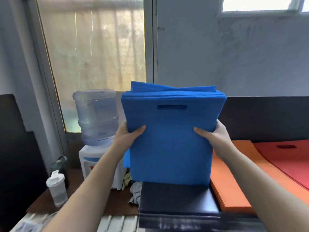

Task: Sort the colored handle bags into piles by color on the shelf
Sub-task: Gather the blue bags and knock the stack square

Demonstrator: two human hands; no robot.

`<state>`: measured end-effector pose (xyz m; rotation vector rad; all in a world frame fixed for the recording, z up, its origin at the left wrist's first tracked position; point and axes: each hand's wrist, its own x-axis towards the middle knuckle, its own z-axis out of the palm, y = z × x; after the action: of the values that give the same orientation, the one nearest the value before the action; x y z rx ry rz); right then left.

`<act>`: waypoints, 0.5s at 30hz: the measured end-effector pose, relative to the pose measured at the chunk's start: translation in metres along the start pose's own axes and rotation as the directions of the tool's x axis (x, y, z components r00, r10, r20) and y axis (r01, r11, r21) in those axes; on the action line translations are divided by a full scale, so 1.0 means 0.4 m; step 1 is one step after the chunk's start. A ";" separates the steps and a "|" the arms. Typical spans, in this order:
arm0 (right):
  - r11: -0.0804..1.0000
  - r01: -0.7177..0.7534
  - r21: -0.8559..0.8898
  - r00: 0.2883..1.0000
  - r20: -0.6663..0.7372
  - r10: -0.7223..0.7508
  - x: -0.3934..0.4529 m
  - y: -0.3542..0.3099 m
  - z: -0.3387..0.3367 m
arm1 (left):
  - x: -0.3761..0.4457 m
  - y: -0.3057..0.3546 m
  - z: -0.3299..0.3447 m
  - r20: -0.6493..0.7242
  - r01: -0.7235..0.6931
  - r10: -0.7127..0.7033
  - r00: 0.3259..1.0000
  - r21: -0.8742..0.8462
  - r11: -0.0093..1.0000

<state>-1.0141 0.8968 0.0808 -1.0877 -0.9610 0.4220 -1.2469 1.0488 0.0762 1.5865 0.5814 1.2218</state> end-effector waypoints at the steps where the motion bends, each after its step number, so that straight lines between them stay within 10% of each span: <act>1: 1.000 0.016 0.025 1.000 0.001 -0.016 0.001 -0.004 -0.003 | 0.006 0.008 0.004 0.010 -0.010 0.010 1.000 0.003 1.000; 15: 0.951 -0.090 0.295 0.996 0.048 0.079 0.021 -0.051 -0.046 | -0.043 -0.040 -0.025 -0.062 -0.008 0.007 0.998 -0.003 1.000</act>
<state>-0.9974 0.8837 0.1003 -0.8512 -0.8518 0.6367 -1.2592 1.0448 0.0543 1.5538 0.6129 1.2803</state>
